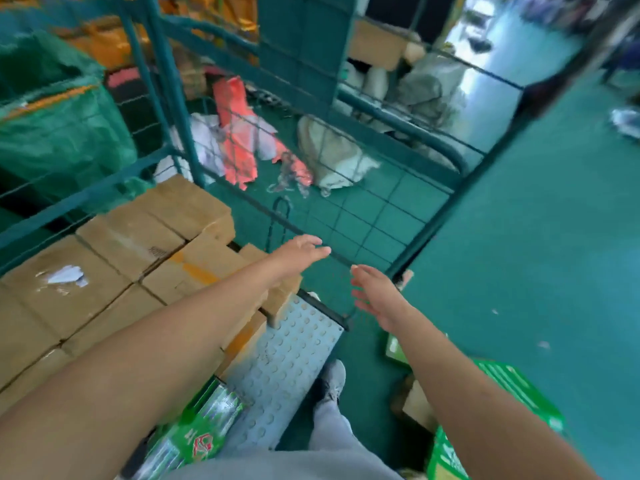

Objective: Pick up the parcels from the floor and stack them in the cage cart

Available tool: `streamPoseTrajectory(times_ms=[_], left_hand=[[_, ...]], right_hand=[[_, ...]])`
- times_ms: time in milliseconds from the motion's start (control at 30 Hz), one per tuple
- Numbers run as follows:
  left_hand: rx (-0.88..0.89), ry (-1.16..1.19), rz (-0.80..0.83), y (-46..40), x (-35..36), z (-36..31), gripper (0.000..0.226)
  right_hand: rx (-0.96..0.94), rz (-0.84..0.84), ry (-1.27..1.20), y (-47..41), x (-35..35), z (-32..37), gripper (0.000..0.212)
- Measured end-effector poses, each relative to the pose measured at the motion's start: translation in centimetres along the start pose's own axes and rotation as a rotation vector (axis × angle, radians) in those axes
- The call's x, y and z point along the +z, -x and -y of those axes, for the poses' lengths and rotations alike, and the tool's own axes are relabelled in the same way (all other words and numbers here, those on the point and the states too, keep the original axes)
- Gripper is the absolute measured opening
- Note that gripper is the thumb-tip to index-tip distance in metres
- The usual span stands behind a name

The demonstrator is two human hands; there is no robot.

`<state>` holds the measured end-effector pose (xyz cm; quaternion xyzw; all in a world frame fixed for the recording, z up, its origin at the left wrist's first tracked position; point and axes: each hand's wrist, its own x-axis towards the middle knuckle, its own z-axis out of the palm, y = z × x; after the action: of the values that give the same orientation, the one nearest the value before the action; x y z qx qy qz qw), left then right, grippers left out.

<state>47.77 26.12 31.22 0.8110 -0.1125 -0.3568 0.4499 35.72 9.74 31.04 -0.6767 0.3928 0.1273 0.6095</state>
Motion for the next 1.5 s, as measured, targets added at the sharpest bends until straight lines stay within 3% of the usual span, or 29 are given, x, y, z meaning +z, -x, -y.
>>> streamPoseTrajectory(times_ms=[267,467,633,867,1167,1267,1400,1500], left_hand=[[0.121,-0.052,0.342,-0.2,12.0,-7.1,0.029],[0.144,-0.171,0.58,0.4,22.0,-10.9,0.031],[0.155,-0.301,0.699,0.7,29.8,-12.9,0.036],[0.166,-0.492,0.886,3.0,42.7,-15.3,0.036],[0.14,-0.638,1.071,5.8,55.7,-14.1,0.041],[0.112,-0.742,1.125,6.0,59.1,-12.4,0.042],[0.082,-0.86,1.198,4.7,64.4,-8.6,0.041],[0.081,-0.913,1.217,3.0,67.8,-5.8,0.042]], right_hand=[[0.045,-0.294,-0.268,6.2,-11.3,-7.2,0.04],[0.139,-0.496,-0.525,10.9,-19.1,-14.2,0.025],[0.181,-0.611,-0.714,13.5,-24.3,-21.0,0.041],[0.292,-0.749,-0.913,17.6,-29.7,-30.6,0.043],[0.413,-0.907,-1.043,22.2,-32.2,-40.4,0.04],[0.478,-0.927,-1.059,22.9,-31.3,-43.1,0.039],[0.585,-0.922,-1.106,21.5,-30.5,-47.9,0.022],[0.622,-0.916,-1.083,19.6,-29.9,-51.9,0.025]])
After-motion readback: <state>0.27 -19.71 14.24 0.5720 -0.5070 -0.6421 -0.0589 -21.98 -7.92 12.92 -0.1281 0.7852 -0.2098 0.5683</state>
